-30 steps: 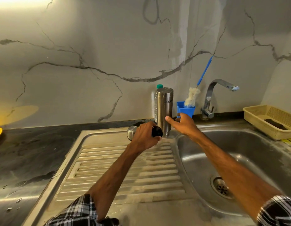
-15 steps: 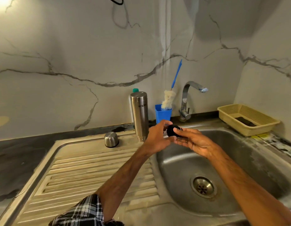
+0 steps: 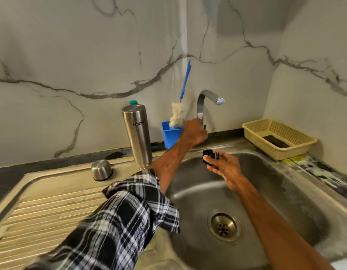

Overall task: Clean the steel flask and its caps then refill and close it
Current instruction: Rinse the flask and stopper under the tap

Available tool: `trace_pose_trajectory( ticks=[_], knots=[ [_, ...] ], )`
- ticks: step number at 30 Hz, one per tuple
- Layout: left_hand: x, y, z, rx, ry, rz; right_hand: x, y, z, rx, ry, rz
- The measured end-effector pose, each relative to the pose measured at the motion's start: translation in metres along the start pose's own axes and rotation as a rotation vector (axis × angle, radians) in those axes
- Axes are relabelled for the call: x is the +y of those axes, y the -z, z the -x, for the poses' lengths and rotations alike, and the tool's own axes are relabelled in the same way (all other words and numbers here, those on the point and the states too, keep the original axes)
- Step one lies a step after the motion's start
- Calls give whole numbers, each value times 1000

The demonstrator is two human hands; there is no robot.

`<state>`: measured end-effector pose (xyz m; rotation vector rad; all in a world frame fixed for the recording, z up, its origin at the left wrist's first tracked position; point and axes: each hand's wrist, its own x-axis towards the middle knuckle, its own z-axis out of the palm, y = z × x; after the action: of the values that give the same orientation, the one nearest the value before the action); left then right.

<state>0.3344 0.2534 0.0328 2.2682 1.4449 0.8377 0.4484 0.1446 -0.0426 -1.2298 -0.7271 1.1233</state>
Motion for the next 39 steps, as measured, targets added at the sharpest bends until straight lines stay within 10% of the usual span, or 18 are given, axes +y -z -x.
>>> trace_pose_trajectory(
  ticks=[8, 25, 39],
  knots=[
    [-2, -28, -26, 115, -91, -229, 6, 0, -7, 11, 0, 50],
    [-15, -25, -16, 184, -31, 113, 13, 4, -18, -18, -36, 29],
    [-16, -30, 82, -69, 295, 456, 0, 12, 9, 131, 147, 376]
  ],
)
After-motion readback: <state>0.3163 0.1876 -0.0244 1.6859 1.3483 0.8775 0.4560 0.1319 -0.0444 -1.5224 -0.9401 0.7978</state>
